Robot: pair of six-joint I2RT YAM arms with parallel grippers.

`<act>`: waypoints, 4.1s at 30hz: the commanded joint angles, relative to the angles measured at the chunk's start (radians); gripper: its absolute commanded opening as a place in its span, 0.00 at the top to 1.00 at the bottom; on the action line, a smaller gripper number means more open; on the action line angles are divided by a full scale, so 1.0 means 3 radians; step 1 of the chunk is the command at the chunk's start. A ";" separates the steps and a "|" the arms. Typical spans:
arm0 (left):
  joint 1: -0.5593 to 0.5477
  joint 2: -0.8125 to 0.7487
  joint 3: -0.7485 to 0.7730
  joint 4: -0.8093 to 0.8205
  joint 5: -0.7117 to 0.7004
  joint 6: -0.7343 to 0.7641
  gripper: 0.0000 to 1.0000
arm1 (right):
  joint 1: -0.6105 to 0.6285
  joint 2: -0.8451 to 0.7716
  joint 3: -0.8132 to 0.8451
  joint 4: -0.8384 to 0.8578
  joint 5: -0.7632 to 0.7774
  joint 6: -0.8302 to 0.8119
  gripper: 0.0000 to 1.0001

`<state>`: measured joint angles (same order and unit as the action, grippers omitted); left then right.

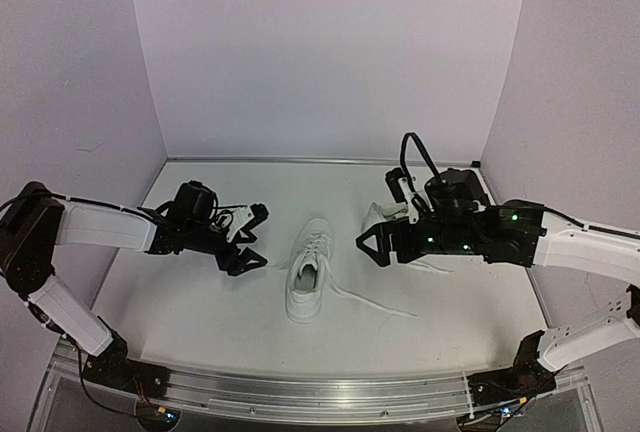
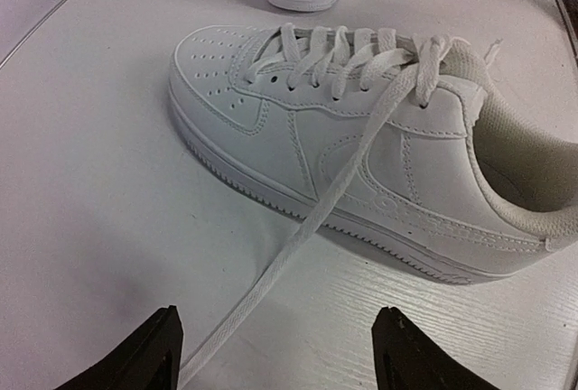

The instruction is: Tie the shoes

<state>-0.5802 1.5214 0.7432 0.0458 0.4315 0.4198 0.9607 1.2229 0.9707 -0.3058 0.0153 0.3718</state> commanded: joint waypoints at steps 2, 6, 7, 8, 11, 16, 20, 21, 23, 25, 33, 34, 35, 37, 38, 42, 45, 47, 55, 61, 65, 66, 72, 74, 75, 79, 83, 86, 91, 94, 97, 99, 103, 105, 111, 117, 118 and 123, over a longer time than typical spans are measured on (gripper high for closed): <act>-0.0057 0.0342 0.0250 0.0235 0.0236 0.0315 0.33 | 0.0012 0.0032 0.0103 0.0099 -0.0067 0.0039 0.02; -0.0094 0.0540 0.0383 0.0209 0.0245 0.0413 0.39 | 0.0011 0.0042 0.0089 0.0108 -0.0109 0.0049 0.02; -0.0101 0.0582 0.0410 0.0207 0.0242 0.0431 0.41 | 0.0009 0.0046 0.0088 0.0109 -0.0112 0.0051 0.02; -0.0108 0.0620 0.0439 0.0197 0.0235 0.0452 0.43 | 0.0010 0.0052 0.0088 0.0111 -0.0117 0.0053 0.02; -0.0135 0.0744 0.0540 0.0125 0.0178 0.0528 0.50 | 0.0011 0.0069 0.0096 0.0114 -0.0130 0.0054 0.02; -0.0172 0.0951 0.0697 0.0004 0.0173 0.0607 0.53 | 0.0009 0.0114 0.0114 0.0114 -0.0141 0.0057 0.02; -0.0198 0.1058 0.0737 0.0018 0.0175 0.0630 0.57 | 0.0009 0.0140 0.0119 0.0114 -0.0148 0.0058 0.02; -0.0203 0.1075 0.0738 0.0036 0.0184 0.0631 0.58 | 0.0011 0.0146 0.0119 0.0114 -0.0144 0.0061 0.02; -0.0205 0.1097 0.0727 0.0098 0.0203 0.0625 0.61 | 0.0011 0.0164 0.0125 0.0111 -0.0143 0.0057 0.02; -0.0212 0.1130 0.0734 0.0123 0.0222 0.0620 0.65 | 0.0009 0.0184 0.0129 0.0114 -0.0146 0.0059 0.02; -0.0224 0.1173 0.0721 0.0203 0.0257 0.0622 0.82 | 0.0010 0.0254 0.0160 0.0112 -0.0154 0.0053 0.02; -0.0224 0.1164 0.0710 0.0216 0.0257 0.0614 0.85 | 0.0011 0.0255 0.0164 0.0114 -0.0153 0.0054 0.02; -0.0224 0.1140 0.0704 0.0226 0.0243 0.0596 0.87 | 0.0012 0.0260 0.0168 0.0114 -0.0149 0.0053 0.02; -0.0224 0.1077 0.0691 0.0240 0.0212 0.0549 0.95 | 0.0010 0.0268 0.0174 0.0114 -0.0140 0.0058 0.02; -0.0223 0.1028 0.0674 0.0251 0.0207 0.0529 0.99 | 0.0009 0.0273 0.0179 0.0114 -0.0134 0.0060 0.02; -0.0224 0.0786 0.0528 0.0355 0.0225 0.0402 1.00 | 0.0010 0.0317 0.0204 0.0114 -0.0110 0.0067 0.02; -0.0224 0.0547 0.0405 0.0489 0.0282 0.0232 1.00 | 0.0008 0.0384 0.0244 0.0118 -0.0095 0.0048 0.02; -0.0226 0.0393 0.0333 0.0594 0.0334 0.0121 1.00 | 0.0003 0.0443 0.0289 0.0127 -0.0088 0.0032 0.06; -0.0330 0.0186 0.0303 0.0861 0.0453 -0.0170 1.00 | -0.0217 0.0770 0.0452 0.0487 -0.0556 0.0117 0.32; -0.0451 0.0201 0.0379 0.0838 0.0408 -0.0176 1.00 | -0.0218 0.1208 0.0689 0.0715 -0.0948 0.0092 0.40; -0.0535 0.0200 0.0428 0.0806 0.0342 -0.0168 1.00 | -0.0216 0.1408 0.0827 0.0861 -0.1136 0.0145 0.43; -0.0551 0.0199 0.0437 0.0804 0.0331 -0.0170 1.00 | -0.0217 0.1449 0.0864 0.0880 -0.1157 0.0150 0.44; -0.0616 0.0223 0.0487 0.0830 0.0281 -0.0202 1.00 | -0.0219 0.1637 0.1042 0.0898 -0.1256 0.0162 0.48; -0.0633 0.0224 0.0503 0.0841 0.0262 -0.0207 1.00 | -0.0217 0.1664 0.1069 0.0903 -0.1273 0.0169 0.48; -0.0638 0.0222 0.0510 0.0846 0.0250 -0.0205 1.00 | -0.0217 0.1673 0.1079 0.0904 -0.1272 0.0172 0.48; -0.0655 0.0210 0.0546 0.0850 0.0246 -0.0205 1.00 | -0.0217 0.1694 0.1101 0.0903 -0.1240 0.0190 0.49; -0.0663 0.0192 0.0569 0.0855 0.0237 -0.0206 1.00 | -0.0217 0.1702 0.1102 0.0903 -0.1217 0.0214 0.51; -0.0668 0.0173 0.0575 0.0871 0.0216 -0.0209 1.00 | -0.0217 0.1694 0.1087 0.0905 -0.1188 0.0232 0.52; -0.0678 0.0152 0.0596 0.0886 0.0185 -0.0210 1.00 | -0.0221 0.1686 0.1065 0.0903 -0.1186 0.0247 0.57; -0.0690 0.0140 0.0602 0.0901 0.0169 -0.0206 1.00 | -0.0216 0.1687 0.1060 0.0903 -0.1186 0.0248 0.58; -0.0702 0.0131 0.0618 0.0896 0.0159 -0.0198 1.00 | -0.0218 0.1693 0.1059 0.0906 -0.1186 0.0257 0.61; -0.0709 0.0123 0.0628 0.0896 0.0152 -0.0192 1.00 | -0.0218 0.1699 0.1064 0.0905 -0.1186 0.0260 0.62; -0.0721 0.0099 0.0634 0.0900 0.0150 -0.0190 1.00 | -0.0216 0.1712 0.1069 0.0903 -0.1172 0.0277 0.64; -0.0728 0.0090 0.0636 0.0909 0.0148 -0.0191 1.00 | -0.0217 0.1717 0.1065 0.0903 -0.1165 0.0284 0.64; -0.0742 0.0079 0.0643 0.0900 0.0117 -0.0185 1.00 | -0.0219 0.1704 0.1065 0.0905 -0.1178 0.0293 0.72; -0.0748 0.0089 0.0657 0.0897 0.0087 -0.0184 1.00 | -0.0221 0.1714 0.1056 0.0911 -0.1245 0.0285 0.90; -0.0750 0.0091 0.0657 0.0901 0.0076 -0.0185 1.00 | -0.0219 0.1723 0.1059 0.0910 -0.1261 0.0284 0.94; -0.0752 0.0073 0.0658 0.0886 -0.0041 -0.0242 0.90 | -0.0220 0.1706 0.1042 0.0911 -0.1250 0.0287 1.00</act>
<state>-0.7998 1.5841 0.8955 0.2800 0.4531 0.3642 0.8925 1.7238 1.2636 -0.0531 -0.3579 0.4610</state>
